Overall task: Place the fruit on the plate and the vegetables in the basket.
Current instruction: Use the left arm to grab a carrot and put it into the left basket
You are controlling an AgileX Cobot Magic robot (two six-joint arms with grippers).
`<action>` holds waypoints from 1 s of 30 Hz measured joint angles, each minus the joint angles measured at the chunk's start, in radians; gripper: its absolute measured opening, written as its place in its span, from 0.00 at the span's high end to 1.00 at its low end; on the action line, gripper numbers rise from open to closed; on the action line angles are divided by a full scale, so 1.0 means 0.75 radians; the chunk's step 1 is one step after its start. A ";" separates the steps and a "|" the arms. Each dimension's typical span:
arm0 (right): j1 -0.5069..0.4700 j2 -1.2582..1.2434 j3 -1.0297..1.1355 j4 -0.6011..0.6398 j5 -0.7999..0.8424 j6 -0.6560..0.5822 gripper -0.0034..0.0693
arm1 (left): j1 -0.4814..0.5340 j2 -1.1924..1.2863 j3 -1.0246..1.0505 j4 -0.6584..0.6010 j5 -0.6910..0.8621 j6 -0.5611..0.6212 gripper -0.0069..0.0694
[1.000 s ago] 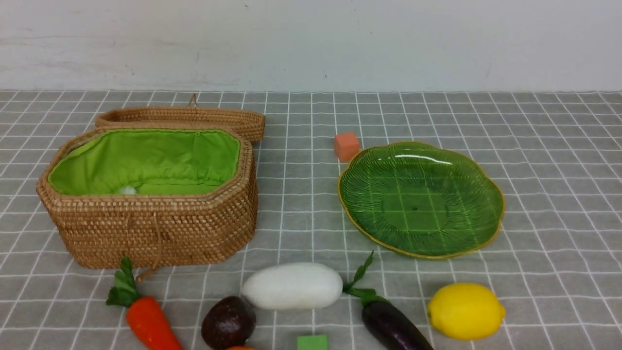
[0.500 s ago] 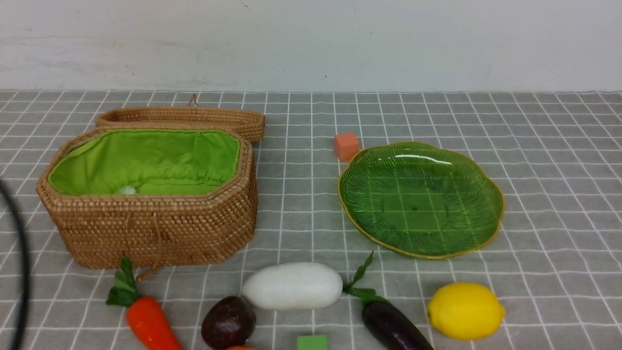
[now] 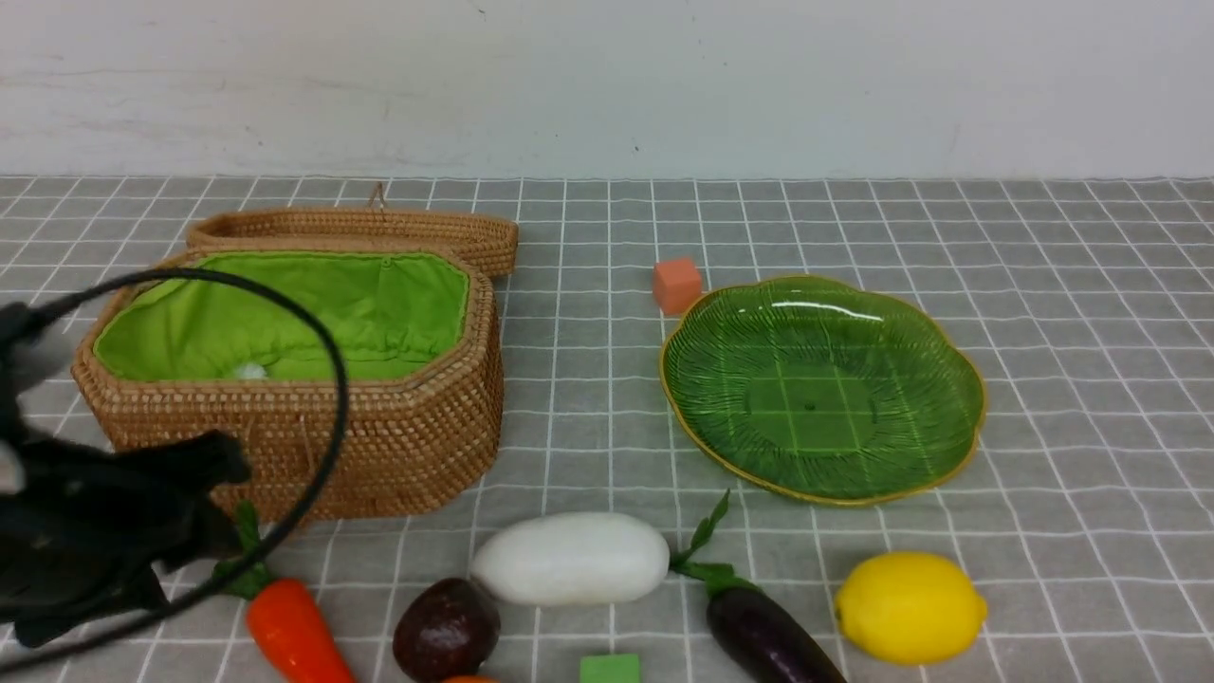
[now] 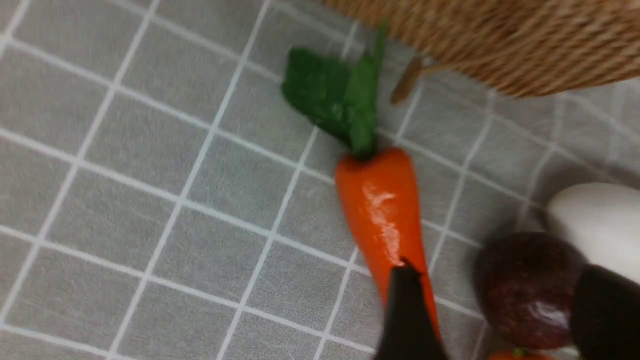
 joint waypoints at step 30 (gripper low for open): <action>0.000 0.000 0.000 0.000 -0.001 0.000 0.62 | 0.000 0.229 -0.177 -0.149 0.185 0.070 0.43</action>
